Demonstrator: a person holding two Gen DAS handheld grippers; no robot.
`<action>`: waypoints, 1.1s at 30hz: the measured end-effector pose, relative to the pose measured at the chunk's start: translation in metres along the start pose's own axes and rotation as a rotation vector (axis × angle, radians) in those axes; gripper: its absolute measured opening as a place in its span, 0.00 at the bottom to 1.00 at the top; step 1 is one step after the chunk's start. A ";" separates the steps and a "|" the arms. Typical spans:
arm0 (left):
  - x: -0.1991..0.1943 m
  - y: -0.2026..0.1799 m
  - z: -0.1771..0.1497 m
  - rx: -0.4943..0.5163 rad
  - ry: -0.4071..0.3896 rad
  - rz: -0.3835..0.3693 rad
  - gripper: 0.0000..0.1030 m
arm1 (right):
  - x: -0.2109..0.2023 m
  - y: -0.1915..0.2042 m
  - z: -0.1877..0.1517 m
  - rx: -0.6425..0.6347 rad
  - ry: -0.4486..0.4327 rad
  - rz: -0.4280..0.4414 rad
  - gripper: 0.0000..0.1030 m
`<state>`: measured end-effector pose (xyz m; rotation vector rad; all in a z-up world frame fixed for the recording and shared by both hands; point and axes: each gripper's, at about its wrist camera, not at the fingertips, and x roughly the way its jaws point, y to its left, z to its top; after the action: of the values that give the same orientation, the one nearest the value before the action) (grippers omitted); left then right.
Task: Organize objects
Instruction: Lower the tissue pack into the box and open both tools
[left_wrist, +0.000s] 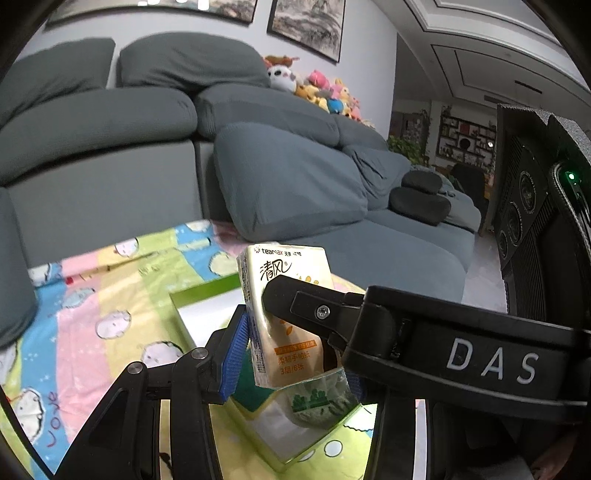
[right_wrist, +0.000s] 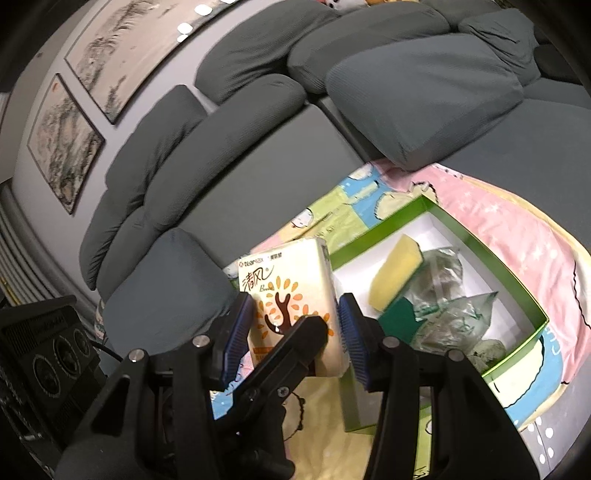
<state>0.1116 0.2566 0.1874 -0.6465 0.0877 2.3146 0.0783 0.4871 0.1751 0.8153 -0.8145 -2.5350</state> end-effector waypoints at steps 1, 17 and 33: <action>0.005 0.001 -0.001 -0.007 0.013 -0.005 0.46 | 0.002 -0.003 0.000 0.006 0.007 -0.007 0.47; 0.076 0.020 -0.027 -0.139 0.201 -0.080 0.46 | 0.058 -0.052 0.001 0.109 0.170 -0.156 0.47; 0.111 0.031 -0.040 -0.222 0.298 -0.142 0.46 | 0.080 -0.072 0.000 0.150 0.222 -0.259 0.47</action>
<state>0.0399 0.2938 0.0967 -1.0731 -0.0768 2.0940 0.0060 0.5041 0.0976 1.3008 -0.8816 -2.5584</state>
